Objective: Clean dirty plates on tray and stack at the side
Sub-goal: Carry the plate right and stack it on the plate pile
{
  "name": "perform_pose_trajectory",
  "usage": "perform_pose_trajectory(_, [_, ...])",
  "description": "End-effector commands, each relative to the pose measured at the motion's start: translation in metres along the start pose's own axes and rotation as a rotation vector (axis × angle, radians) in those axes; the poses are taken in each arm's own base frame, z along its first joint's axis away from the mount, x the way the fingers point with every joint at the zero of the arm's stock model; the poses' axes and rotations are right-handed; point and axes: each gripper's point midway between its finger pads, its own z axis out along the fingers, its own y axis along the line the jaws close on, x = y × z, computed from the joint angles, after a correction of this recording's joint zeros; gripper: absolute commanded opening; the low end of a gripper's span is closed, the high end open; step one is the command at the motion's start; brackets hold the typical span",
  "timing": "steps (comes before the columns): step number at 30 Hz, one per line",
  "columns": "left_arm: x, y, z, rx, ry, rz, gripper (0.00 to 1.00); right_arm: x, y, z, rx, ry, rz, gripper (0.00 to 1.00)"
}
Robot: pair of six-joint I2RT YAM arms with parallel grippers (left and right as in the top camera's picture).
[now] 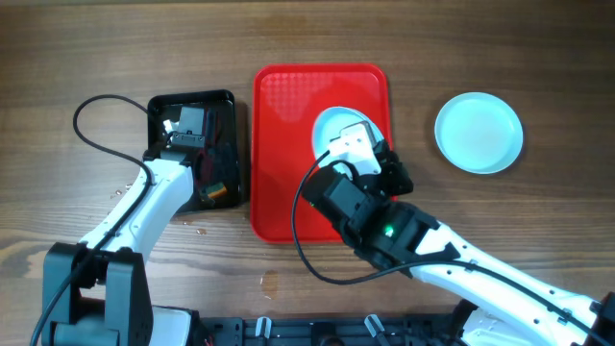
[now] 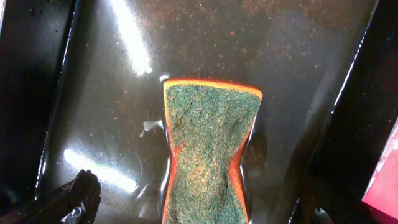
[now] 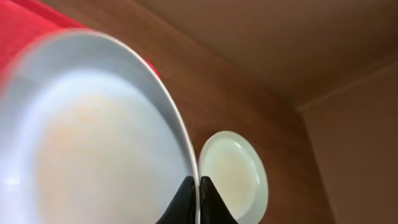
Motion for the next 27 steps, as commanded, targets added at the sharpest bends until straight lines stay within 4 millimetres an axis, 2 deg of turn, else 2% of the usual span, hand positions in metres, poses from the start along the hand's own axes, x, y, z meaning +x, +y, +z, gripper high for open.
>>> perform_pose_trajectory(1, [-0.002,0.001,0.0,0.002,-0.003,0.0,1.0,-0.006,0.0,0.001,-0.091,0.016,0.14,0.04])
perform_pose_trajectory(7, [-0.002,0.001,0.0,0.002,-0.003,0.0,1.0,0.006,0.001,0.014,-0.268,0.13,0.369,0.04])
perform_pose_trajectory(10, [-0.002,0.001,0.0,0.002,-0.003,0.0,1.0,0.011,-0.011,0.023,-0.343,0.187,0.497,0.05])
perform_pose_trajectory(13, [-0.002,0.001,0.0,0.002,-0.003,0.0,1.0,0.029,-0.031,0.037,-0.42,0.297,0.698,0.04])
perform_pose_trajectory(16, [-0.002,0.001,0.0,0.002,-0.003,0.0,1.0,0.054,-0.063,0.055,-0.424,0.391,0.864,0.04])
perform_pose_trajectory(17, [-0.002,0.001,0.0,0.002,-0.003,0.0,1.0,0.073,-0.085,0.069,-0.38,0.434,0.952,0.04])
perform_pose_trajectory(22, [-0.002,0.001,0.0,0.002,-0.003,0.0,1.0,0.131,-0.146,0.102,-0.215,0.525,1.179,0.04])
perform_pose_trajectory(27, [-0.002,0.001,0.0,0.002,-0.003,0.0,1.0,0.18,-0.173,0.127,-0.107,0.603,1.31,0.04])
